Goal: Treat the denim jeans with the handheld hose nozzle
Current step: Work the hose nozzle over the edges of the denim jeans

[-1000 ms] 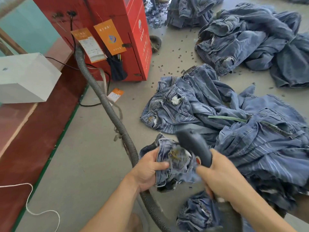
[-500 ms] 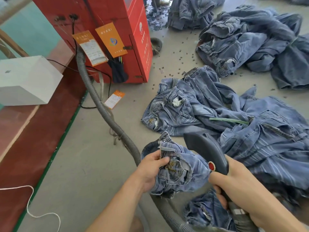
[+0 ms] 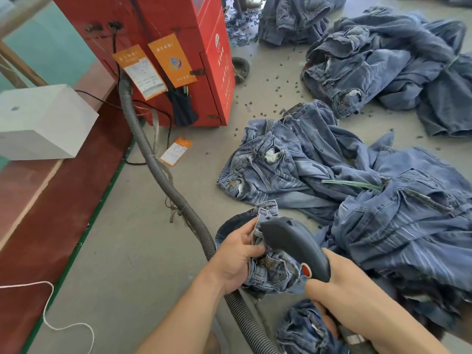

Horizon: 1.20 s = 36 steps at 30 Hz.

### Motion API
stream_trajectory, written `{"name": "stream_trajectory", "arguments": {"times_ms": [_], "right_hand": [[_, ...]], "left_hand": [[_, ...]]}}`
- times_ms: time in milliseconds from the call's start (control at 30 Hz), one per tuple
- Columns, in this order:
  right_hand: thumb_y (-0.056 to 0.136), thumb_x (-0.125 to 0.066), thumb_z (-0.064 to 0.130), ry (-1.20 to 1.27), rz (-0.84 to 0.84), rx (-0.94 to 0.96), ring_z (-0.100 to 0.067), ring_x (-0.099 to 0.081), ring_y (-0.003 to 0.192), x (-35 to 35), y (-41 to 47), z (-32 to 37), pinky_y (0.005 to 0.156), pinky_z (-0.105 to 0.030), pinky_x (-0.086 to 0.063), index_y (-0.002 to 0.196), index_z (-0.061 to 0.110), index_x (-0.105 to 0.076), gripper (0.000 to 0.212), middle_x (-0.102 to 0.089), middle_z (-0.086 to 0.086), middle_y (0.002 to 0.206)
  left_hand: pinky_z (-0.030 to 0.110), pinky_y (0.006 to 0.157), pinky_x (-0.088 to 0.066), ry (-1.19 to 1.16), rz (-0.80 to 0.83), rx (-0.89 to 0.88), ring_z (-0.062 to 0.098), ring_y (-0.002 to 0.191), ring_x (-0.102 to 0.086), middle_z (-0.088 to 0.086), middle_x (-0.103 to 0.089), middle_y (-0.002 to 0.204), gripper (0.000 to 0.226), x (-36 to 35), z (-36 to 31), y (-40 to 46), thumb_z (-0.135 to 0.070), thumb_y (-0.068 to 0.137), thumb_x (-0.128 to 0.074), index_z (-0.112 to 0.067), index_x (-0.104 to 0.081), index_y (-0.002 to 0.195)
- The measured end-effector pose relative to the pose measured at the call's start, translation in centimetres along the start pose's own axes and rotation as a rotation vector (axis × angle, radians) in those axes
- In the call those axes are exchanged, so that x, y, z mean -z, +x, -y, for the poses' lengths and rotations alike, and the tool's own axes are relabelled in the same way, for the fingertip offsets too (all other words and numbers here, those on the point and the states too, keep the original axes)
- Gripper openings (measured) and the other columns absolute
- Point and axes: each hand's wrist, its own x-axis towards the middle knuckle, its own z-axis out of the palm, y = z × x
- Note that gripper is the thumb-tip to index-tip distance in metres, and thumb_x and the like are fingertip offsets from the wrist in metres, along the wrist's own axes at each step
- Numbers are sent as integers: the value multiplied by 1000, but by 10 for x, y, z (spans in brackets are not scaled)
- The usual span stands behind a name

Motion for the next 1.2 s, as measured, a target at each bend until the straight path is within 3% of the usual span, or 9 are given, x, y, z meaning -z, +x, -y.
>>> {"name": "stream_trajectory", "arguments": {"times_ms": [267,433,533,700,767,833,933,1067,1200], "right_hand": [[91,-59,9,166,-233,28,-28,-47,43,0,15,-6,47,-36,-41,92,11,-48,12,-54,-18,55],[90,-59,11,98,-51,-15,-26,-48,40,-3,17,1,45,-31,-37,89,10,-48,11,-53,-14,57],[91,-56,2,159,-161,-32,-26,-45,42,5,31,3,46,-34,-41,87,7,-47,11,-52,-17,60],[92,-59,2,416,-273,-106,-24,-44,44,29,19,-13,44,-33,-43,81,10,-47,18,-51,-14,59],[91,-59,2,428,-248,-129,-24,-44,44,31,14,-19,44,-33,-42,84,10,-47,16,-52,-15,60],[88,-59,-1,415,-206,-137,-25,-43,45,29,10,-22,44,-34,-41,86,10,-47,16,-51,-16,61],[89,-60,0,368,-151,-152,-25,-43,45,24,8,-22,44,-33,-40,86,10,-47,16,-51,-16,61],[92,-59,7,248,-147,-118,-26,-45,44,22,3,-20,43,-32,-40,91,7,-48,11,-52,-14,59],[93,-59,13,89,-143,-100,-27,-48,42,25,-3,-21,46,-31,-40,91,6,-47,15,-55,-13,55]], "left_hand": [[30,81,-58,114,-85,45,17,97,-71,8,-75,114,73,8,1,2,28,87,-41,-15,-58,143],[24,92,-55,208,-50,38,9,118,-68,-9,-74,125,79,3,11,3,28,86,-43,-28,-67,136],[24,91,-55,240,-17,102,14,122,-67,-2,-73,128,79,4,15,-4,23,79,-43,-30,-72,130],[56,109,-49,92,-168,226,39,121,-65,19,-73,123,46,10,20,1,-41,78,-69,-13,-78,113],[54,103,-53,160,-326,269,32,110,-72,7,-79,107,68,7,18,7,-78,60,-79,-21,-82,96],[45,96,-57,219,-373,287,19,97,-76,-7,-81,95,72,0,15,14,-90,39,-81,-37,-83,87],[43,94,-58,215,-407,357,21,91,-75,0,-81,92,60,-3,17,20,-73,39,-90,-31,-84,82],[47,89,-61,177,-330,471,29,89,-78,11,-80,98,24,-5,12,24,-37,79,-79,-18,-84,94],[37,72,-64,53,-236,467,24,90,-78,10,-80,105,27,1,11,29,-14,98,-66,-36,-82,98]]}}
